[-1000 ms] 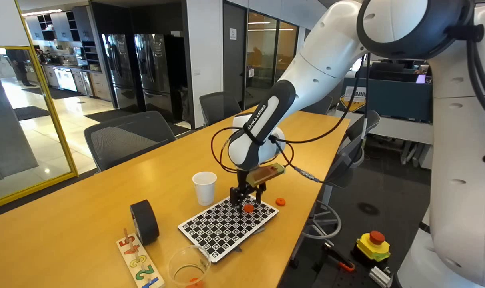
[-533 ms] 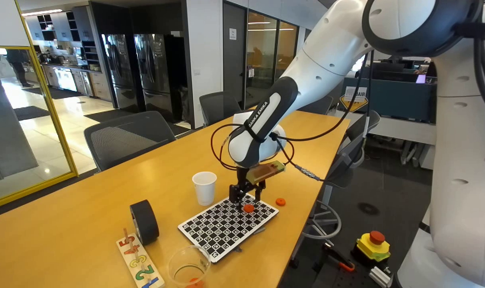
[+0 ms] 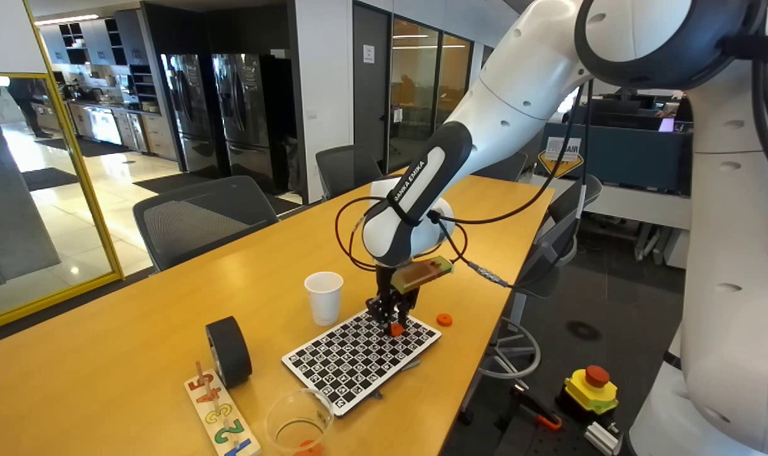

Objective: Pick up the blue and yellow objects from the table and put them in the cups

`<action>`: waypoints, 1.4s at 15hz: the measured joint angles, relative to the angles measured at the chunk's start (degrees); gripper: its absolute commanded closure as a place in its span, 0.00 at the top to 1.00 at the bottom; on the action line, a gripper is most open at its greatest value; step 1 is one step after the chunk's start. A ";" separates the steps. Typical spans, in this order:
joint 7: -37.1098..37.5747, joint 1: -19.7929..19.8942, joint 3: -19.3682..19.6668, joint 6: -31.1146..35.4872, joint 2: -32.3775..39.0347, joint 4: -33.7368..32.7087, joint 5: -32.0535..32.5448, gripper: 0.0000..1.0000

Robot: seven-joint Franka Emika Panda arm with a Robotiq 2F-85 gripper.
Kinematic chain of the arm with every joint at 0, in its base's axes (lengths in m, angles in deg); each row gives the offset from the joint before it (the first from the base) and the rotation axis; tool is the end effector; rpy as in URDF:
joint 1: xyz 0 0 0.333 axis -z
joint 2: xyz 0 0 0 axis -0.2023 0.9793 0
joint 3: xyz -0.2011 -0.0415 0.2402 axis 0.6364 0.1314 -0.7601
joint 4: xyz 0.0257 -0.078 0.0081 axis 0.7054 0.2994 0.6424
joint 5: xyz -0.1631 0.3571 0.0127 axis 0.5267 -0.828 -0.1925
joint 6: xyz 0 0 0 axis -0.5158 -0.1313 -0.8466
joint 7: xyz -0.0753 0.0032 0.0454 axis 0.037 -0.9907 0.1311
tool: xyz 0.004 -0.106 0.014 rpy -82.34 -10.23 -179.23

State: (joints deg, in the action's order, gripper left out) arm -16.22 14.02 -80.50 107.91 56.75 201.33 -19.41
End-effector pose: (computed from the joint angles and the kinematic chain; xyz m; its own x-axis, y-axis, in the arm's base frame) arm 0.5092 -0.0287 0.2091 0.9833 -0.1482 -0.1054 -0.1483 -0.9889 0.0069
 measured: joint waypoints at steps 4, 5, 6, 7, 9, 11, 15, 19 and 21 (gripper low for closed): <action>-0.80 0.00 -0.04 -0.04 -0.03 0.01 -0.88 0.20; -0.88 0.00 -0.14 -0.05 -0.07 0.01 -1.07 0.20; -0.92 -0.03 -0.35 -0.05 -0.26 0.06 -1.18 0.20; -0.92 -0.13 -0.64 -0.05 -0.75 0.21 -1.20 0.20; -0.92 -0.73 -1.51 -0.05 -2.77 1.08 -1.20 0.20; -0.87 -1.84 -2.78 -0.07 -5.70 2.58 -1.20 0.20; 0.49 -5.98 -6.23 -0.15 -11.85 5.60 -1.20 0.20; 4.23 -11.07 -10.61 -0.60 -15.67 6.16 -1.19 0.20; 6.35 -13.40 -12.71 -0.78 -16.63 6.06 -1.18 0.20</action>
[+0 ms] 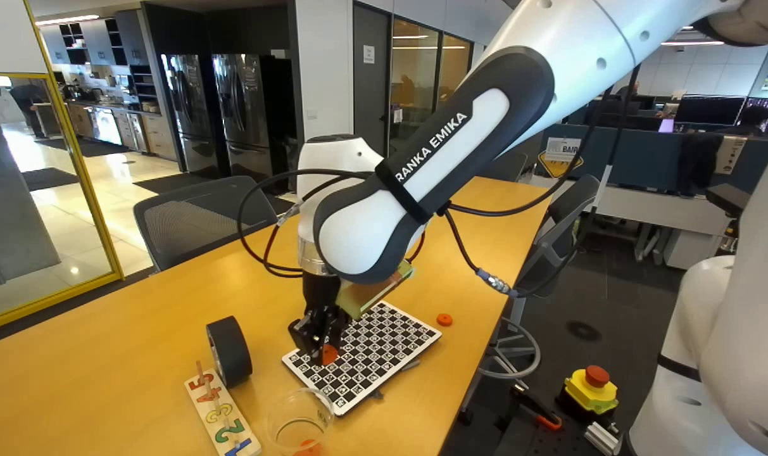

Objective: Pick up the blue and yellow objects from the table and put them in the cups

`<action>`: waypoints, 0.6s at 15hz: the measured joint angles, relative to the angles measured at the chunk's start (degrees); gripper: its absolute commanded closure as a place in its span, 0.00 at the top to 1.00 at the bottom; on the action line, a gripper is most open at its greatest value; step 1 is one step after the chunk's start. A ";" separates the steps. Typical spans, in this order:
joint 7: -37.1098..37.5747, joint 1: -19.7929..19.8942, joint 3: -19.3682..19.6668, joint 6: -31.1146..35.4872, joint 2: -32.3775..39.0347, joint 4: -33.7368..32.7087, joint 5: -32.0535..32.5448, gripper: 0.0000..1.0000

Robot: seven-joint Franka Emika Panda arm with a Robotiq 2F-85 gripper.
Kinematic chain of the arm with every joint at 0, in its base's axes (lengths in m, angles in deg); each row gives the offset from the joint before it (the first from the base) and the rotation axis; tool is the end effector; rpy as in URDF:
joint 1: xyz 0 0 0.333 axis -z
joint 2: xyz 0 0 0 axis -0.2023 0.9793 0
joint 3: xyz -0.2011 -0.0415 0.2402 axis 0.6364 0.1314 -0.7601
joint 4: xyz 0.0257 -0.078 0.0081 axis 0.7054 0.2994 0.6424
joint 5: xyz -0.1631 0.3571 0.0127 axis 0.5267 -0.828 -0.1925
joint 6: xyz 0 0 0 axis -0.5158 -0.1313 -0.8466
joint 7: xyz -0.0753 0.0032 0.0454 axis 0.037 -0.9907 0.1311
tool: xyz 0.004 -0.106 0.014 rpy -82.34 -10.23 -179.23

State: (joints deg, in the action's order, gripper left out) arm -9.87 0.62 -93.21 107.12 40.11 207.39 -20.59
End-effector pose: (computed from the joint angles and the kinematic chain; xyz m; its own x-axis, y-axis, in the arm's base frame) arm 0.4512 0.1906 0.3136 0.9823 0.1778 0.0595 0.1799 -0.9832 -0.0320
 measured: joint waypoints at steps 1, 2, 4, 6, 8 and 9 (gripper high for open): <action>0.96 -1.01 -0.95 -0.08 -0.22 -0.15 0.01 0.20; 1.77 -1.91 -1.82 -0.16 -0.35 -0.27 0.05 0.20; 3.05 -3.32 -3.23 -0.35 -0.37 -0.52 0.16 0.20; 3.78 -4.35 -4.24 -0.46 -0.37 -0.66 0.17 0.20; 4.08 -5.06 -4.89 -0.60 -0.37 -0.71 0.17 0.20; 4.11 -5.27 -5.13 -0.74 -0.37 -0.71 0.17 0.20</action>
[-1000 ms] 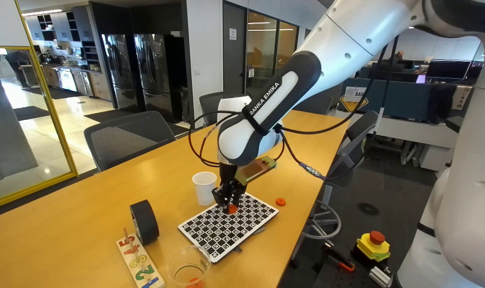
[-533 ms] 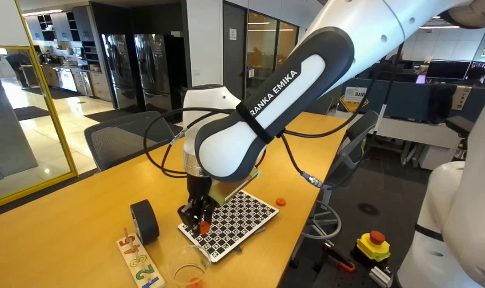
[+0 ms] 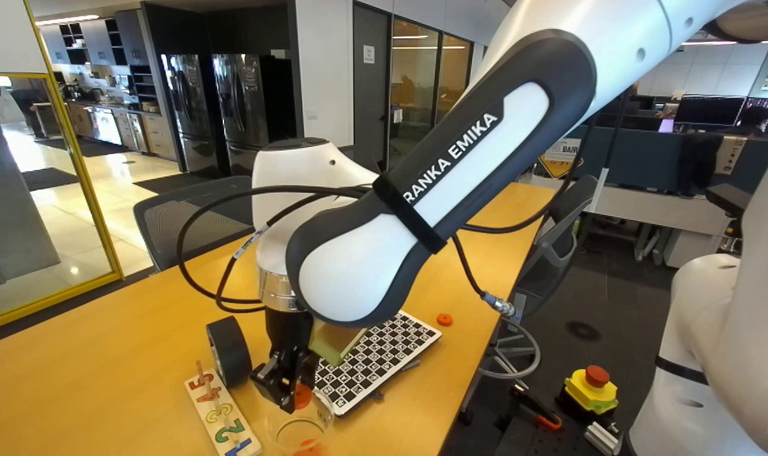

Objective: Pick up the blue and yellow objects from the table and put them in the cups

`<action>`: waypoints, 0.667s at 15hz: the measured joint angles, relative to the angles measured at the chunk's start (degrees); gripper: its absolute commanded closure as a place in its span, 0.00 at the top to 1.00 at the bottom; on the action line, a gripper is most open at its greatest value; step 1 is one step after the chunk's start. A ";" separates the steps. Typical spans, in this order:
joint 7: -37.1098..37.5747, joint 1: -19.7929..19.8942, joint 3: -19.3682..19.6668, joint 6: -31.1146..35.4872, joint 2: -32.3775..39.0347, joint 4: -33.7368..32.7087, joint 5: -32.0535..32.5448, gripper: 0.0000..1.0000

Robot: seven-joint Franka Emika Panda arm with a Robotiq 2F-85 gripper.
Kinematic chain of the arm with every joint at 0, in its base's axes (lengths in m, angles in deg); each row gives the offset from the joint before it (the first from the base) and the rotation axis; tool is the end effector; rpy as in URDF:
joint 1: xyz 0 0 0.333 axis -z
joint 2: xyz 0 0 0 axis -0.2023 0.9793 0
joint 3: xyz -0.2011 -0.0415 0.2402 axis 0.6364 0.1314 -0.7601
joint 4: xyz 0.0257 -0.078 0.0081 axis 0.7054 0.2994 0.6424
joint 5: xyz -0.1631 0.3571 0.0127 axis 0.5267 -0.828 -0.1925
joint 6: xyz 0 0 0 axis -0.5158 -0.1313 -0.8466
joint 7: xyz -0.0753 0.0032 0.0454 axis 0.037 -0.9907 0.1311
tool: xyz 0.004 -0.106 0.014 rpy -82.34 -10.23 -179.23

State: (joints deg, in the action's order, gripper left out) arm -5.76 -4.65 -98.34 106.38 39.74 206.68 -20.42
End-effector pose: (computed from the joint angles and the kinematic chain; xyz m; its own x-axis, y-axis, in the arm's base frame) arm 0.4118 0.2705 0.3205 0.9559 0.2867 0.0635 0.2892 -0.9567 -0.0338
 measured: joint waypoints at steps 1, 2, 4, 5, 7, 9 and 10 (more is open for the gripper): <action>0.01 -0.16 -0.16 -0.25 0.00 0.00 0.00 0.20; 0.01 -0.27 -0.29 -0.63 0.00 0.00 0.00 0.20; 0.01 -0.42 -0.46 -1.13 0.00 0.00 0.00 0.20; 0.01 -0.49 -0.52 -1.31 0.01 0.01 0.00 0.20; 0.01 -0.64 -0.59 -1.67 0.04 0.01 0.00 0.31; 0.01 -0.70 -0.61 -1.96 0.12 0.01 0.00 0.69; 0.01 -0.70 -0.61 -2.03 0.17 0.01 0.00 0.75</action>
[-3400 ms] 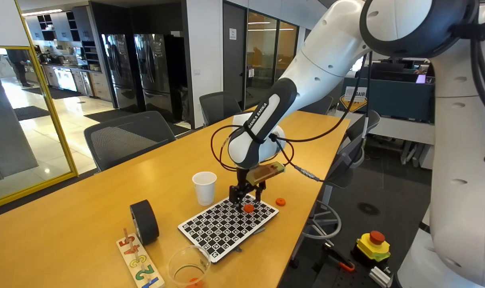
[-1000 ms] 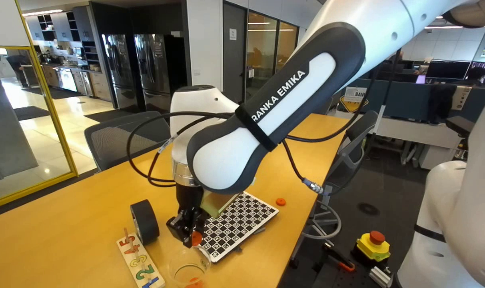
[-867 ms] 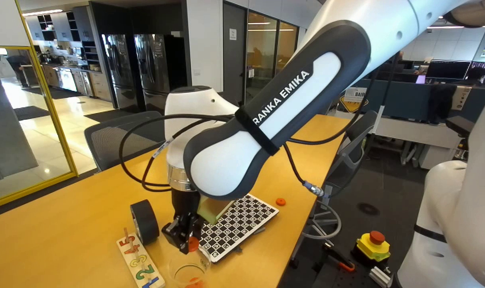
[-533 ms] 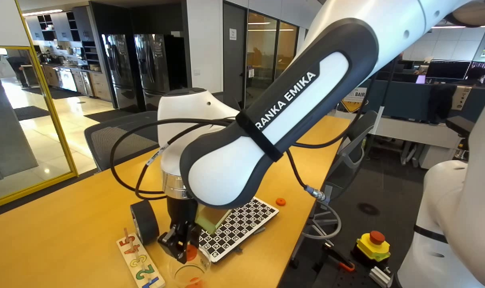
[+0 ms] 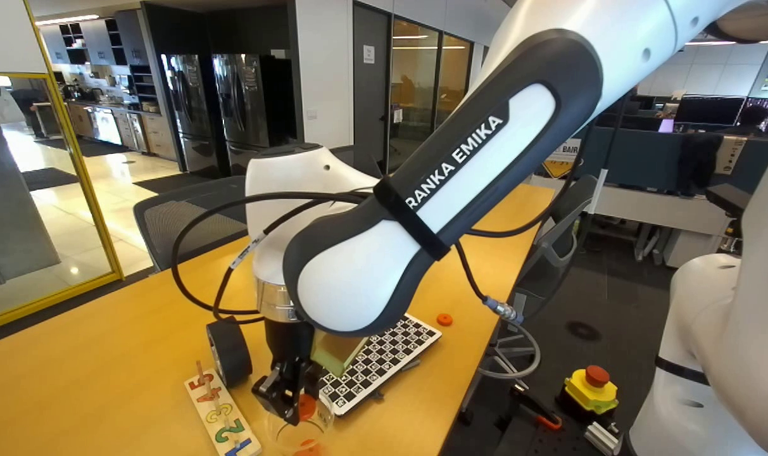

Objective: Pick up the blue and yellow objects from the table and put them in the cups

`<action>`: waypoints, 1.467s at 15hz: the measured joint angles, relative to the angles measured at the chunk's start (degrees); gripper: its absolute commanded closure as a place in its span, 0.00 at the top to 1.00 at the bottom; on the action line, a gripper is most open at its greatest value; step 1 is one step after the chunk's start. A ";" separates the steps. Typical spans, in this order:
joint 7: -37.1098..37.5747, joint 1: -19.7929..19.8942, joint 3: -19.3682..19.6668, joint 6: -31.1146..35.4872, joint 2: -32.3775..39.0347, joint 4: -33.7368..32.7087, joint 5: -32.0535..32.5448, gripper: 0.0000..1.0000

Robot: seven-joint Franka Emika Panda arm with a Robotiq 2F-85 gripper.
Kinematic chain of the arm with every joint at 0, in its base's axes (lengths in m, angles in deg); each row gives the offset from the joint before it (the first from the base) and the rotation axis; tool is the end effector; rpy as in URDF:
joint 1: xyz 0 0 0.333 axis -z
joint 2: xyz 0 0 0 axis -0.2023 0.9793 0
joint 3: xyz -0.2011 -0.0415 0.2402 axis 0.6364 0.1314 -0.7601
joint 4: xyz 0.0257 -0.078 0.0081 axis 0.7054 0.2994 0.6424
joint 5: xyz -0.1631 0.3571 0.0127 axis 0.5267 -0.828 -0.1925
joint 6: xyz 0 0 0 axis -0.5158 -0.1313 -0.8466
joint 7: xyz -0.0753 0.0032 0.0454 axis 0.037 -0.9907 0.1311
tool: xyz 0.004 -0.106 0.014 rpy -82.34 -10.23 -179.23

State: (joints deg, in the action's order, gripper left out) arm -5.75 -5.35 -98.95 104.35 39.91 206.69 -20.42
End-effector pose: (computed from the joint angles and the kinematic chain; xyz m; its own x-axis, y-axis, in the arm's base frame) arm 0.4023 0.2779 0.3157 0.9504 0.3098 0.0263 0.3104 -0.9503 -0.0243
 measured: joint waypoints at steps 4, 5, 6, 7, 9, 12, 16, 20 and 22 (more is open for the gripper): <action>0.00 0.00 0.00 -0.31 0.11 0.00 -0.01 1.00; 0.00 0.00 0.01 -0.38 0.12 0.00 -0.01 1.00; 0.00 0.01 0.06 -0.45 0.11 0.00 -0.01 1.00; 0.00 0.04 0.17 -0.52 0.11 0.00 -0.01 1.00; 0.00 0.34 0.64 -0.63 0.09 0.00 -0.03 1.00; -0.01 1.47 2.08 -0.74 -0.06 0.03 -0.03 1.00; -0.27 4.25 5.32 -0.84 -0.35 0.38 -0.08 1.00; -0.94 8.19 9.47 -0.84 -0.63 1.00 -0.14 1.00; -1.30 10.34 11.53 -0.84 -0.66 1.43 -0.20 1.00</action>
State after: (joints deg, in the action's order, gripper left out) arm -7.05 4.99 -87.43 103.51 39.25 208.12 -20.62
